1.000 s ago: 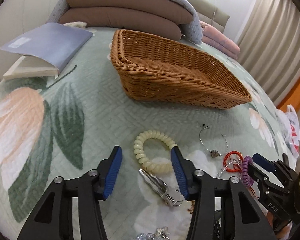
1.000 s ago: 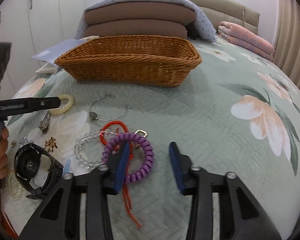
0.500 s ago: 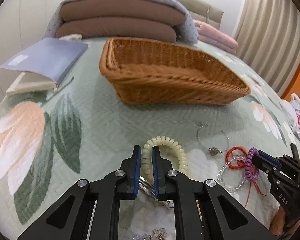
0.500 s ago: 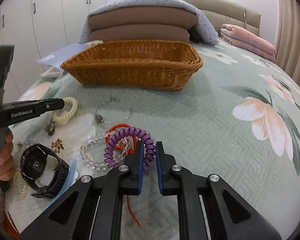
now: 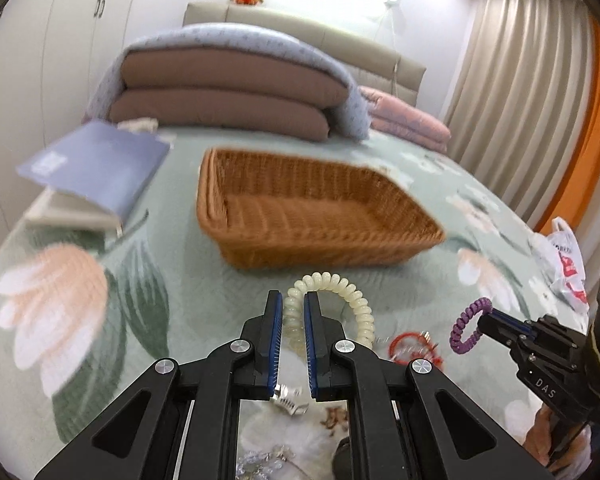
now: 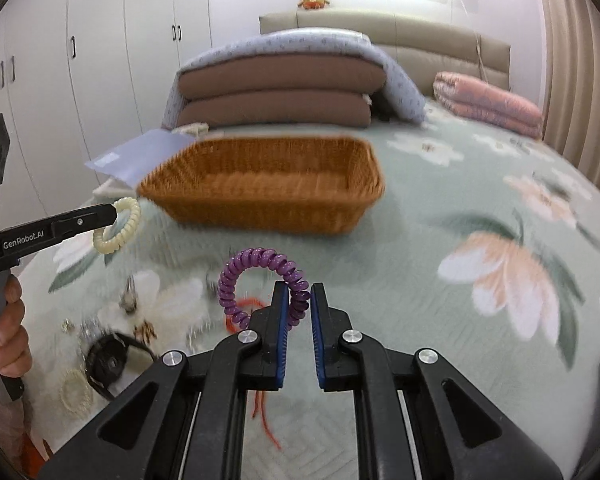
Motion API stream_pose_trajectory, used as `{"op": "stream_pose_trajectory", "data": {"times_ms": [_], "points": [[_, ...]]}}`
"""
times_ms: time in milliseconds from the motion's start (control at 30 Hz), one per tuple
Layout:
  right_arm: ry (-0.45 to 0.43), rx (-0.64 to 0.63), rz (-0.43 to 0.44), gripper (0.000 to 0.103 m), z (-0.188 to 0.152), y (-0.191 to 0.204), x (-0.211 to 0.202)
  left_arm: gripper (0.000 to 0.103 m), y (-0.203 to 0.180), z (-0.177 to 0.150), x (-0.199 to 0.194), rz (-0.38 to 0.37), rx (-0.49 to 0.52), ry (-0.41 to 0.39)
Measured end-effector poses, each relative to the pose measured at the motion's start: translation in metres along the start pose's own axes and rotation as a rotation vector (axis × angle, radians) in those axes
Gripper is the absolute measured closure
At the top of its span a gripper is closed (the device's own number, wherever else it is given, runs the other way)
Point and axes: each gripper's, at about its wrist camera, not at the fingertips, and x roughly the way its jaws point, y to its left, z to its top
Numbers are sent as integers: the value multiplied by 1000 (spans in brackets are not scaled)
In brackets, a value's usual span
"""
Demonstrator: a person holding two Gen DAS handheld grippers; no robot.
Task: Organize jewelry
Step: 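Carry both coils into the wicker basket and open both tools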
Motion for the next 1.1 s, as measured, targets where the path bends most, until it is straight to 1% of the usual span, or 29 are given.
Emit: {"op": "stream_pose_trajectory", "data": {"times_ms": [133,233,333,433,533,600,700,800,900,967,1000,1033,1067,1100], "points": [[-56,-15,-22,90,34,2,-7,92,-5,25,-13,-9,7,-53],[-71,2,-13,90,59,0,3,92,-8,46,-14,-15,4,-81],[-73,36,4,90,89,-2,27,92,-10,69,-4,-21,10,-99],[-41,62,20,90,109,-5,61,92,-8,89,21,-15,2,-93],[4,74,26,90,114,-6,96,92,-1,100,56,-4,-13,-65],[33,78,24,90,115,-6,119,92,5,101,78,19,-21,-44],[65,91,29,90,110,-11,140,92,14,95,108,36,-32,-13],[113,103,32,90,102,-16,156,92,22,89,127,52,-34,23],[169,122,54,90,96,-20,171,92,27,86,134,57,-42,41],[164,109,45,89,95,-19,170,92,29,84,136,55,-46,49],[157,108,44,86,96,-19,168,92,29,84,136,53,-48,48],[151,112,51,79,95,-20,166,90,29,84,136,57,-48,46],[137,120,57,78,95,-21,162,89,29,84,135,66,-47,44],[125,121,55,78,95,-22,159,84,28,84,134,70,-44,37]]}}
